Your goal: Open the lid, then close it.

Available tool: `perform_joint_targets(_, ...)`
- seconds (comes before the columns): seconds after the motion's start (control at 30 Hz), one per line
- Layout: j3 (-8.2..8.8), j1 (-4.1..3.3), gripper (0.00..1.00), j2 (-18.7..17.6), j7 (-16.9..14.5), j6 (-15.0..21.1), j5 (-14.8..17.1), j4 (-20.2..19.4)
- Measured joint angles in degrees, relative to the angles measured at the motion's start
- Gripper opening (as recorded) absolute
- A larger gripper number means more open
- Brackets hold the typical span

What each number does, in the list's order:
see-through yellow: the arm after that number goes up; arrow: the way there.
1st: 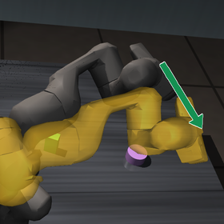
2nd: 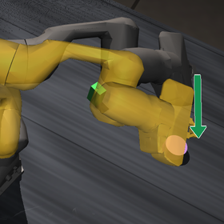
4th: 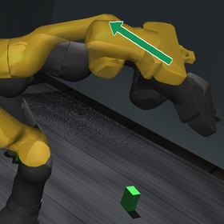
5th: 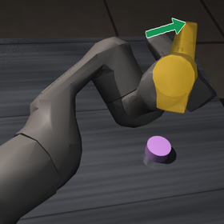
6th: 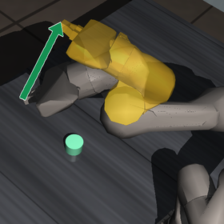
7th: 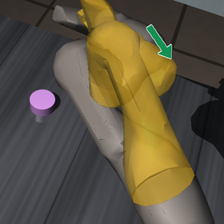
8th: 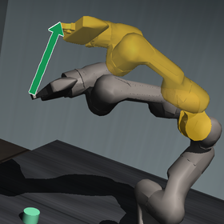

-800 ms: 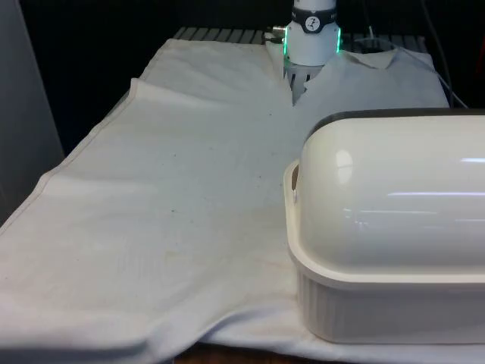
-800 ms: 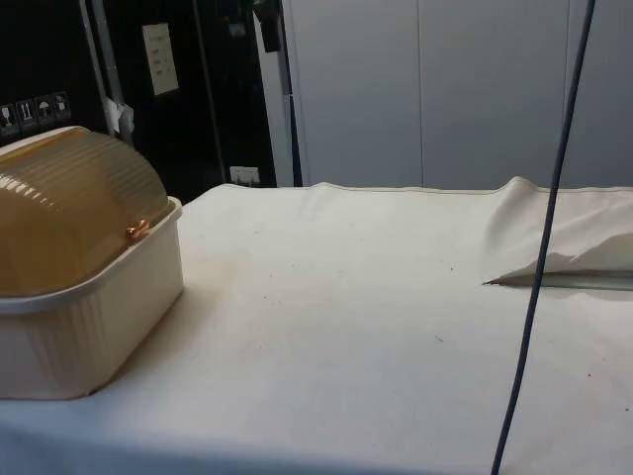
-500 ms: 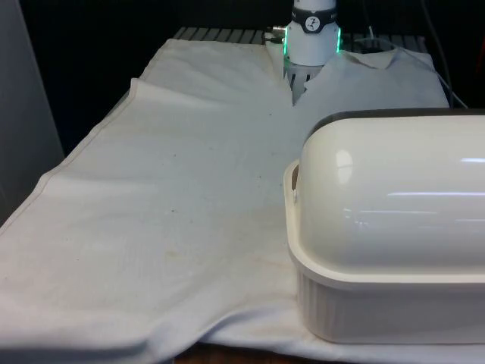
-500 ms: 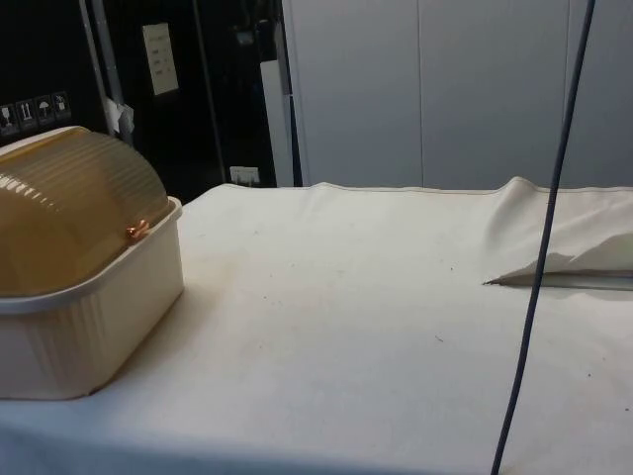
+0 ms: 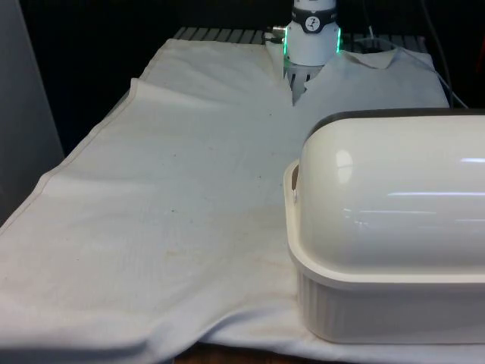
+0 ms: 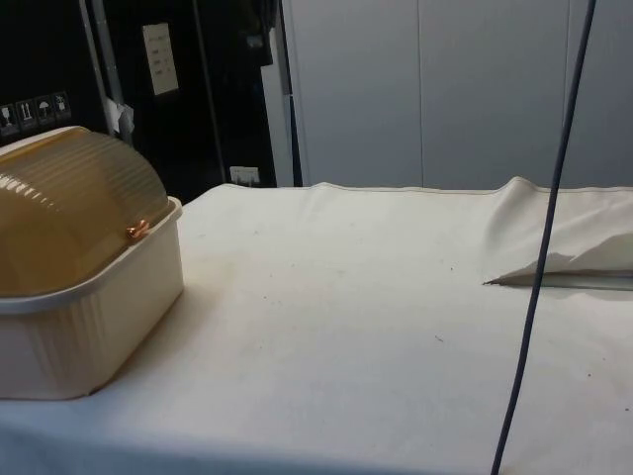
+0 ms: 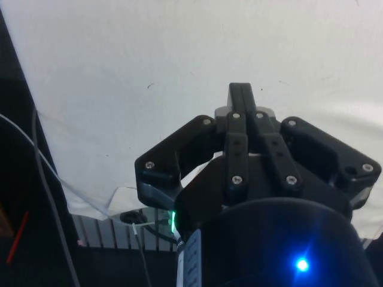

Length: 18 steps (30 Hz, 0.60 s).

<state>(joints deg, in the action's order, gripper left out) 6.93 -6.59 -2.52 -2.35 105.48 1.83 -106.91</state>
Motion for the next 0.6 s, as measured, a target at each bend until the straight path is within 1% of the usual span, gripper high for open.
perform_joint_targets(0.23, -0.06, 0.00, 0.00, 0.23, -0.34, 1.95, 0.00, -1.78)
perform_joint_targets(0.27, -0.06, 0.00, 0.00, 0.29, -0.52, 3.04, 0.06, -2.58)
perform_joint_targets(0.3, -0.06, 0.00, 0.00, 0.29, -0.52, 3.04, 0.06, -2.58)
perform_joint_targets(0.57, -0.11, 0.00, 0.00, 0.69, -1.32, 7.56, 0.52, -5.16)
perform_joint_targets(0.6, -0.11, 0.00, 0.00, 0.69, -1.32, 7.56, 0.52, -5.16)
